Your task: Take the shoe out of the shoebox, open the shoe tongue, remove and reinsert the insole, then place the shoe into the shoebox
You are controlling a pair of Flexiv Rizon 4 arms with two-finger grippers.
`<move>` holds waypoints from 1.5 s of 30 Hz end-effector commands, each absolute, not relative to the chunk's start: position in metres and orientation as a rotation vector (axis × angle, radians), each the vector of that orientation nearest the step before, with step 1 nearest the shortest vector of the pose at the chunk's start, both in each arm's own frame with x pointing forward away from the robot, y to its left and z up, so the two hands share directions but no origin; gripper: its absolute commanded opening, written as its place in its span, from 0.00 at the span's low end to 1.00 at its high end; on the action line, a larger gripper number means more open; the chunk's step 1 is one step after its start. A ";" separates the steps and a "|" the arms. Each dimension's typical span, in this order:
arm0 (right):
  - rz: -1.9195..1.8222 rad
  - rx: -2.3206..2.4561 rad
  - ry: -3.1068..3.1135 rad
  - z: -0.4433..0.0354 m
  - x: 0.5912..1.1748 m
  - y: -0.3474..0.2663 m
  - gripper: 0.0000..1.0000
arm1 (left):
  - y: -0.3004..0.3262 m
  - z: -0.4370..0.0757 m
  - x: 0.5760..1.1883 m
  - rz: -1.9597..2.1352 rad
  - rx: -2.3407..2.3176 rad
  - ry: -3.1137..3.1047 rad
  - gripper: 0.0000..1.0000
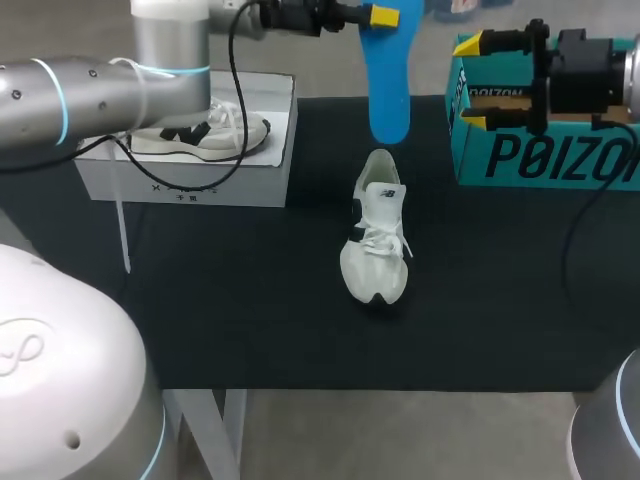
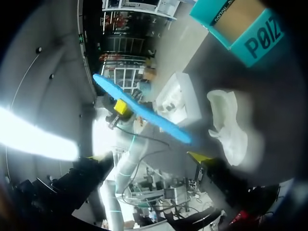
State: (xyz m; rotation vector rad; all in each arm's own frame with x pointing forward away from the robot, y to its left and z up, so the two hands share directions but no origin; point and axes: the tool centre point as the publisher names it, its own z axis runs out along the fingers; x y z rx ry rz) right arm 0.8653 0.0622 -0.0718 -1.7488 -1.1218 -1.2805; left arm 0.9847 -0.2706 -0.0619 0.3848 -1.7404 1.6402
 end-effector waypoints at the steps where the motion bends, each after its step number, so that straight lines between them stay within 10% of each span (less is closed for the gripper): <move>1: -1.281 -1.748 -1.118 -0.074 0.867 0.064 1.00 | -0.270 -0.061 0.987 1.388 0.565 -1.578 0.00; 45: -1.305 -1.949 -1.799 -0.006 0.887 0.041 1.00 | -0.267 -0.072 0.943 1.296 1.011 -1.392 0.00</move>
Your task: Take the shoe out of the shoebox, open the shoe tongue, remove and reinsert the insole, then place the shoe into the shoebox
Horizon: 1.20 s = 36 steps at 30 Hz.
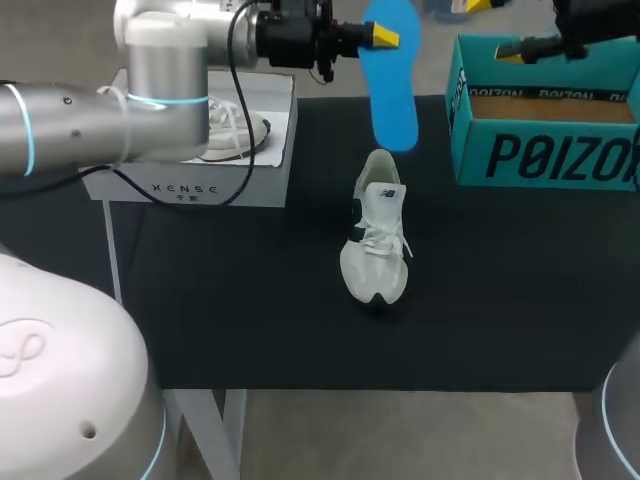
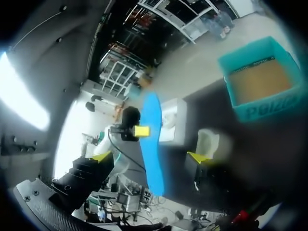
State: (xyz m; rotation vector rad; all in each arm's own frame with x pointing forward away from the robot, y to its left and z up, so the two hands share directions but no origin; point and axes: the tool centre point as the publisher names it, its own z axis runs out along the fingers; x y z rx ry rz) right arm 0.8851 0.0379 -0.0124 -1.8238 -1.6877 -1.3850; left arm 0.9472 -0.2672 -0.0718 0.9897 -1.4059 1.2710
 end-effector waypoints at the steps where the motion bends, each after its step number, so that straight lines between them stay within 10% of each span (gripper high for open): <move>1: -1.305 -1.949 -1.799 -0.006 0.887 0.041 1.00 | -0.267 -0.072 0.943 1.296 1.011 -1.392 0.00; 10: -1.305 -1.949 -1.799 -0.006 0.887 0.041 1.00 | -0.267 -0.072 0.943 1.296 1.011 -1.392 0.00; 17: -0.213 -2.549 -1.947 -0.004 0.887 0.063 1.00 | -0.272 -0.085 0.936 1.211 1.179 -1.276 0.00; 36: 0.192 -2.464 -2.358 0.022 0.868 0.098 1.00 | -0.282 -0.087 0.916 1.212 1.162 -1.313 0.00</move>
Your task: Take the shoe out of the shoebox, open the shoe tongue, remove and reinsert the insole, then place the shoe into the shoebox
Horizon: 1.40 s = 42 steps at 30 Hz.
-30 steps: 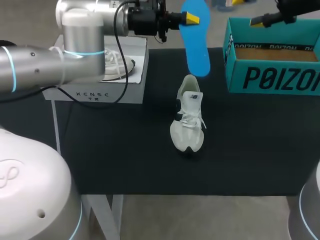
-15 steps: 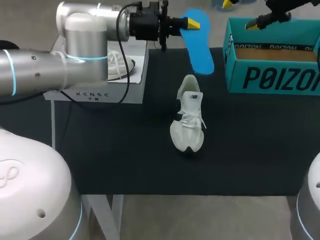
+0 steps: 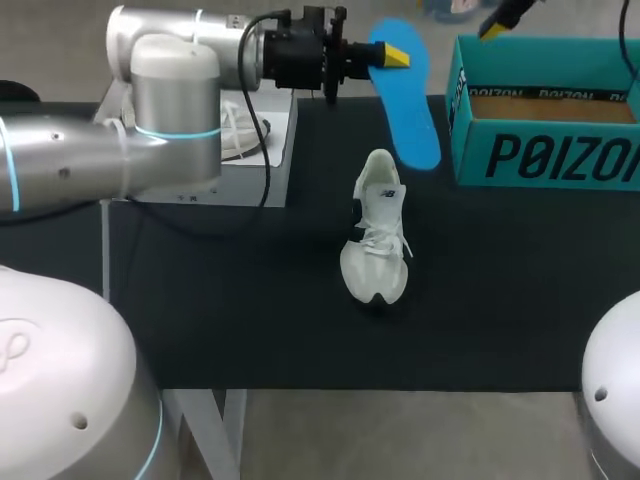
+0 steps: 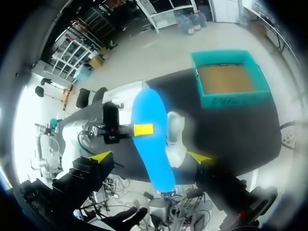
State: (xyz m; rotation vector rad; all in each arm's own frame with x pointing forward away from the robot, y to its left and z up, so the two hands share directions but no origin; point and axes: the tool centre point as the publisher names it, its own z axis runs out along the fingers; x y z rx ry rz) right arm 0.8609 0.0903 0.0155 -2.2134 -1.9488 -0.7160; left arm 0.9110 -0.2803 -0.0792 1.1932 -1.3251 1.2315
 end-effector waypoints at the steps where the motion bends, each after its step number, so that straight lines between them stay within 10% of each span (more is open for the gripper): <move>1: 0.192 -2.447 -2.383 0.022 0.866 0.099 1.00 | -0.283 -0.088 0.917 1.203 1.156 -1.314 0.00; 42: 0.071 -2.470 -2.174 0.011 0.861 0.108 1.00 | -0.296 -0.079 0.900 1.187 1.063 -1.219 0.00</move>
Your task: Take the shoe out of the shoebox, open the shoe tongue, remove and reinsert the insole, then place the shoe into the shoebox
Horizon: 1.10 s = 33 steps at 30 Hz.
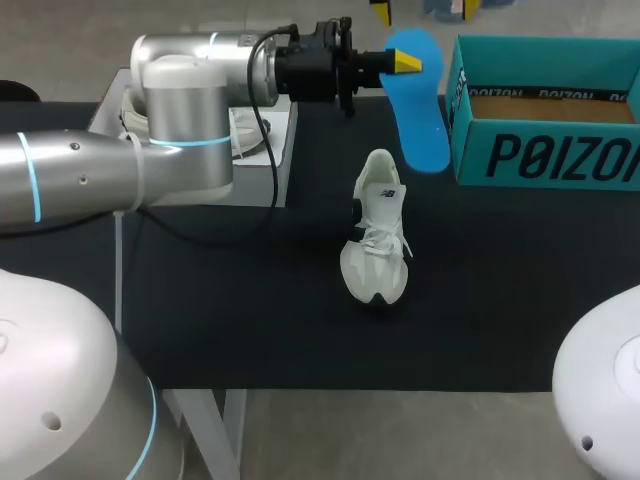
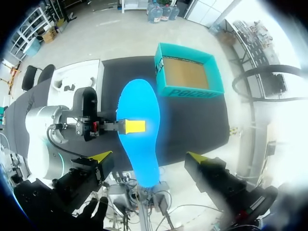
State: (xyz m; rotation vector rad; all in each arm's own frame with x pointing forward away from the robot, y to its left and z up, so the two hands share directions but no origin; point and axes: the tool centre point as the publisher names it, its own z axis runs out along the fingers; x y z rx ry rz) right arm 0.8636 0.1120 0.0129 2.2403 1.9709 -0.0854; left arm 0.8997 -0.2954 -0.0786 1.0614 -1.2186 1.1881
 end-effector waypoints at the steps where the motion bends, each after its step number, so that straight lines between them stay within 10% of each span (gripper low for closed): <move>1: -0.063 2.245 1.978 0.011 0.861 0.108 1.00 | -0.296 -0.079 0.900 1.187 1.064 -1.218 0.00; 33: 0.058 2.286 2.020 0.012 0.859 0.105 1.00 | -0.294 -0.079 0.899 1.284 0.949 -1.465 0.00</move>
